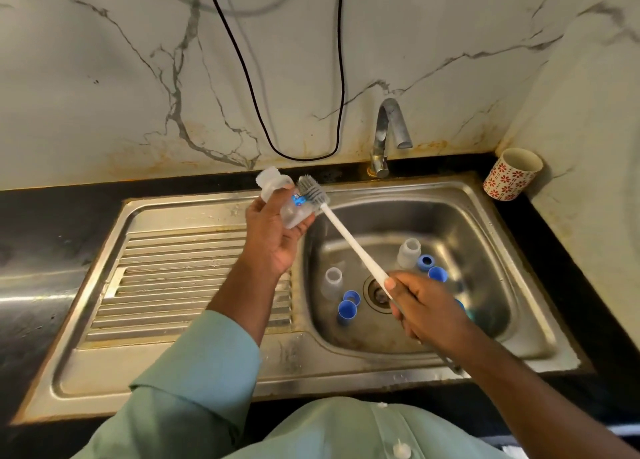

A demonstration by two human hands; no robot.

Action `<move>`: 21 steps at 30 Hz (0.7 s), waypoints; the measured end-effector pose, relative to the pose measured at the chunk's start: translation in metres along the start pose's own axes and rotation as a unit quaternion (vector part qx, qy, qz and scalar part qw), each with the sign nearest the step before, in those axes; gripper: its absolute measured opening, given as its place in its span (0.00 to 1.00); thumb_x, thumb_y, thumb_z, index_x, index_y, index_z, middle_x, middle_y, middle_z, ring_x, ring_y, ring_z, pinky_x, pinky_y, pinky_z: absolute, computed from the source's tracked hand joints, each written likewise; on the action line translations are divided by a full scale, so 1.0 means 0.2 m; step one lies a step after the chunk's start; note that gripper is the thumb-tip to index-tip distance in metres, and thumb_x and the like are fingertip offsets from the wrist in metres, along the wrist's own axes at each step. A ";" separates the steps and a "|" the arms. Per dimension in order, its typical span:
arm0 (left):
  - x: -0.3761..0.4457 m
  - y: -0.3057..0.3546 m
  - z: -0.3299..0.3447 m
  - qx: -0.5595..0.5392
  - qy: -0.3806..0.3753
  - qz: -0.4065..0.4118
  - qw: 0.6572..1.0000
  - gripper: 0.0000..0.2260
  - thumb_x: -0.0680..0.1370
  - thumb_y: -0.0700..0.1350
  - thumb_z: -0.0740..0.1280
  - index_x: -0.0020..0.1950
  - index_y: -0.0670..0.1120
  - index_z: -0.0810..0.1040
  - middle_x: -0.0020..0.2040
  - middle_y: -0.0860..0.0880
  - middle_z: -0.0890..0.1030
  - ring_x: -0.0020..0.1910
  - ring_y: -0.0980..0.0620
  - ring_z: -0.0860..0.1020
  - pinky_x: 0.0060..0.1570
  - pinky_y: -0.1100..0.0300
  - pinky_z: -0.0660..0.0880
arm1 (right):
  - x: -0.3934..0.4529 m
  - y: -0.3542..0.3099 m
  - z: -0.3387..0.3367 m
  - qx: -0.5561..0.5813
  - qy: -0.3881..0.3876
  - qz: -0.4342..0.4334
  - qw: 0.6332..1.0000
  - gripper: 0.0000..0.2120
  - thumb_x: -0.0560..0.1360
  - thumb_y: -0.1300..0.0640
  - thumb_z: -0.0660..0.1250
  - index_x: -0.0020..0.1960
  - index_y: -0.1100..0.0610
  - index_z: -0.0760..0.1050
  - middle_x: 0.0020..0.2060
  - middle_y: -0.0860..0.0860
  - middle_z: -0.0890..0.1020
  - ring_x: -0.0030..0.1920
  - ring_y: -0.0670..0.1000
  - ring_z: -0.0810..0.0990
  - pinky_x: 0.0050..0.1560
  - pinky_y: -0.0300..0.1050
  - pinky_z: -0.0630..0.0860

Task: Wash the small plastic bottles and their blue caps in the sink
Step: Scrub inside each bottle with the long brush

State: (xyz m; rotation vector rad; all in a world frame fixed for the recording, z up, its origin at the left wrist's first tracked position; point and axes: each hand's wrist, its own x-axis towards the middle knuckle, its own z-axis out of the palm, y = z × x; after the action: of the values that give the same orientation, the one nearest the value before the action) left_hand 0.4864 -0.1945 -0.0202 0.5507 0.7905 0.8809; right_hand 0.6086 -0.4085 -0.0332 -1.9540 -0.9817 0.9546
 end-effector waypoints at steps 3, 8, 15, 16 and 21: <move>-0.04 -0.03 0.03 0.101 -0.002 0.013 0.995 0.39 0.65 0.46 0.81 0.72 0.42 0.67 0.63 0.39 0.79 0.58 0.41 0.81 0.54 0.42 0.80 | -0.01 0.01 0.00 0.000 0.012 0.009 1.000 0.12 0.82 0.51 0.57 0.48 0.56 0.76 0.31 0.51 0.76 0.28 0.48 0.71 0.30 0.44 0.72; -0.03 0.01 0.03 0.023 0.021 0.013 0.999 0.21 0.74 0.38 0.74 0.65 0.42 0.74 0.58 0.41 0.82 0.56 0.42 0.82 0.53 0.45 0.81 | 0.02 -0.02 0.00 -0.008 0.013 -0.022 1.000 0.14 0.82 0.50 0.57 0.45 0.57 0.74 0.31 0.52 0.75 0.28 0.49 0.69 0.30 0.47 0.70; -0.09 -0.07 0.02 0.086 -0.004 -0.037 0.996 0.19 0.75 0.41 0.72 0.65 0.42 0.75 0.59 0.40 0.82 0.57 0.43 0.82 0.56 0.46 0.80 | 0.02 -0.04 0.02 0.022 0.036 -0.017 0.999 0.13 0.82 0.49 0.57 0.46 0.54 0.76 0.31 0.50 0.77 0.29 0.49 0.71 0.32 0.47 0.71; -0.07 -0.05 0.01 0.056 0.000 -0.030 0.998 0.21 0.75 0.42 0.72 0.67 0.43 0.74 0.60 0.39 0.81 0.58 0.42 0.82 0.57 0.45 0.79 | 0.01 -0.02 0.03 0.016 0.028 -0.019 0.999 0.13 0.82 0.49 0.58 0.45 0.54 0.76 0.30 0.49 0.76 0.28 0.48 0.70 0.32 0.47 0.71; -0.06 -0.07 0.01 0.104 -0.002 0.004 0.995 0.31 0.72 0.49 0.76 0.71 0.44 0.69 0.60 0.43 0.80 0.53 0.46 0.81 0.41 0.52 0.80 | -0.04 0.02 0.02 -0.013 0.017 -0.028 0.999 0.11 0.82 0.50 0.58 0.45 0.49 0.76 0.30 0.51 0.76 0.28 0.46 0.71 0.32 0.48 0.72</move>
State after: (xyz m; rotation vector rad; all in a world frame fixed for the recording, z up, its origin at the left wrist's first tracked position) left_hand 0.4903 -0.2119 -0.0241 0.7377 0.8831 0.8092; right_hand 0.6042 -0.4156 -0.0364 -1.9463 -1.0286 0.8777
